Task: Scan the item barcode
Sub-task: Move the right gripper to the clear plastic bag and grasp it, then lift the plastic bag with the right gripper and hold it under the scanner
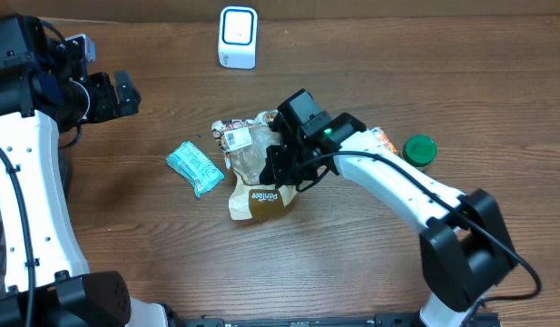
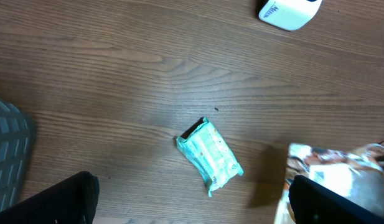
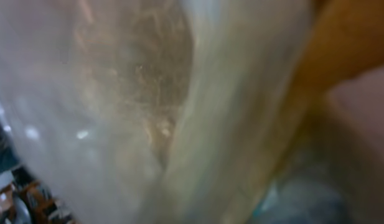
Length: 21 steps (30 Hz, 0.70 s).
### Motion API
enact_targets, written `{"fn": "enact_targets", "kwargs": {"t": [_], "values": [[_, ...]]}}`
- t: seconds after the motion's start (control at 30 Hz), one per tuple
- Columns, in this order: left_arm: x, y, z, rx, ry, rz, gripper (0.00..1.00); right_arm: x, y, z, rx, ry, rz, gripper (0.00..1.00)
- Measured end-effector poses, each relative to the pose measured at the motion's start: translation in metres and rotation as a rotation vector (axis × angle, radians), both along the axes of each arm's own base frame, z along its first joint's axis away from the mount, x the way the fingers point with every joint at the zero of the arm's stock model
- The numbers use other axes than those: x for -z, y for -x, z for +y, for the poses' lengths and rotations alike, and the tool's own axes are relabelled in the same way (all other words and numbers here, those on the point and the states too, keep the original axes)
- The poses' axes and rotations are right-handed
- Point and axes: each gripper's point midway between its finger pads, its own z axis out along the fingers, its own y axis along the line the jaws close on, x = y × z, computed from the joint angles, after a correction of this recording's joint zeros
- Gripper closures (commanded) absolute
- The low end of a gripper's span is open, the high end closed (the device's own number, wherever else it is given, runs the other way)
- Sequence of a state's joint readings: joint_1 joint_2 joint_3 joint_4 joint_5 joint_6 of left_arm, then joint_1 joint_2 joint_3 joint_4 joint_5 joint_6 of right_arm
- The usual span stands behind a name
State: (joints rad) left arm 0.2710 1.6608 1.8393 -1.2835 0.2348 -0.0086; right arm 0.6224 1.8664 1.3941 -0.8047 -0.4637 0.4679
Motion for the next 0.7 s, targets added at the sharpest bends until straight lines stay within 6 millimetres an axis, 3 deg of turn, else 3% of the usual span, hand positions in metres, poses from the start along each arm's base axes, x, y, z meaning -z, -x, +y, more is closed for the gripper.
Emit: {"fn": "enact_targets", "kwargs": {"t": [0.17,0.4,0.7], "values": [[0.000,0.000,0.000,0.000,0.000,0.000,0.00,0.023,-0.021,0.006,0.061,0.016,-0.023,0.96],[0.000,0.000,0.000,0.000,0.000,0.000,0.00,0.069,-0.021,0.004,0.105,0.075,0.063,0.60],[0.000,0.000,0.000,0.000,0.000,0.000,0.00,0.070,-0.015,-0.011,0.135,0.084,0.153,0.57]]}}
